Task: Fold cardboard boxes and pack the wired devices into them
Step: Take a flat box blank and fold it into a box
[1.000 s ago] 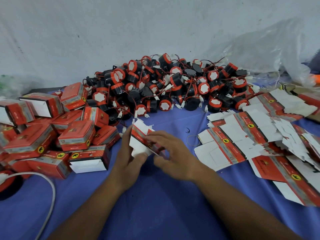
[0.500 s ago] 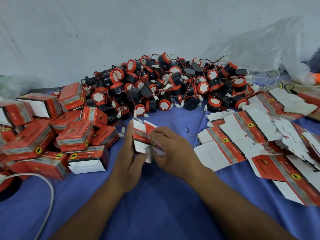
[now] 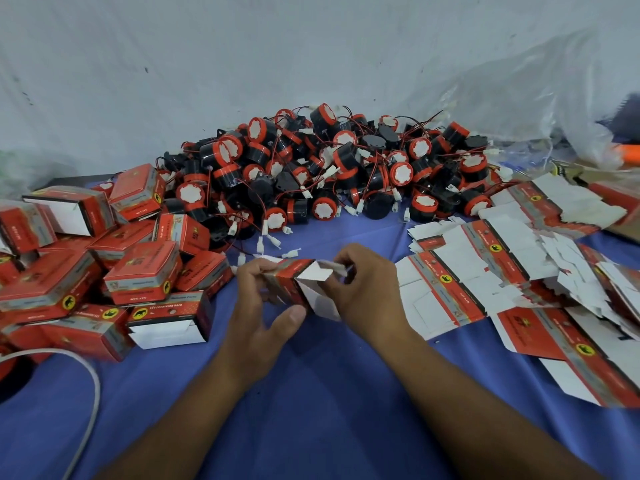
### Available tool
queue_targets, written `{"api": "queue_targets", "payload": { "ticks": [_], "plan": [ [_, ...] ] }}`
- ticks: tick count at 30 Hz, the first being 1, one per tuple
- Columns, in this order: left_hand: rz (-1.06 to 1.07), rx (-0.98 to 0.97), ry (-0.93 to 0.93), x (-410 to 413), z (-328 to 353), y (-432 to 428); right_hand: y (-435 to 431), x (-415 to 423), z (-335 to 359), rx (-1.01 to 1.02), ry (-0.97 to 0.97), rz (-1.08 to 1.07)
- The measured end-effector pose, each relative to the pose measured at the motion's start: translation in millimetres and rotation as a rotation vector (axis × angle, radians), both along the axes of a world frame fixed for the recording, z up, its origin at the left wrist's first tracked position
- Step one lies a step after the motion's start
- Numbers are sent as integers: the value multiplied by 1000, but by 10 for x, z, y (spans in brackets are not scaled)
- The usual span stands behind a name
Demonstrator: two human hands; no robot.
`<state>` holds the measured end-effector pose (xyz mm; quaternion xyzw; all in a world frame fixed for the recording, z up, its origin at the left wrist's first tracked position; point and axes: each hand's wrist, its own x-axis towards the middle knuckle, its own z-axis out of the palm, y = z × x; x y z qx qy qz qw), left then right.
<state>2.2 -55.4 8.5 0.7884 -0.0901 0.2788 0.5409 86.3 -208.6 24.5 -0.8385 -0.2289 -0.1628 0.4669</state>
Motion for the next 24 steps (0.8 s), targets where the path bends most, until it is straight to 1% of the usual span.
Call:
{"api": "queue_targets", "payload": {
  "ticks": [2, 3, 5, 11, 13, 15, 17, 18, 20, 22, 24],
  "plan": [
    [-10, -80, 41, -16, -18, -58, 4, 35, -59, -20, 220, 35],
    [-10, -83, 69, -24, -25, -87, 5, 49, -92, -21, 272, 50],
    [-7, -95, 104, -30, -32, -114, 1, 71, -119, -32, 285, 48],
    [-10, -316, 194, 14, 8, -14, 10, 66, -119, 17, 311, -28],
    [-21, -345, 228, 25, -20, -5, 16, 67, -122, 7, 344, -35],
    [-7, -363, 260, 37, -55, 4, 23, 54, -117, 42, 363, -1],
    [52, -374, 267, 57, -78, 20, 20, 42, -102, 112, 369, 73],
    [81, -409, 267, 72, -79, 38, 13, 43, -85, 163, 386, 117],
    [65, -615, 266, 107, -51, 83, -4, 58, -39, 310, 460, 222],
    [-6, -835, 280, 130, -15, 138, -3, 80, -9, 508, 558, 324],
    [-67, -958, 320, 132, -10, 183, 9, 90, -9, 664, 661, 407]
  ]
}}
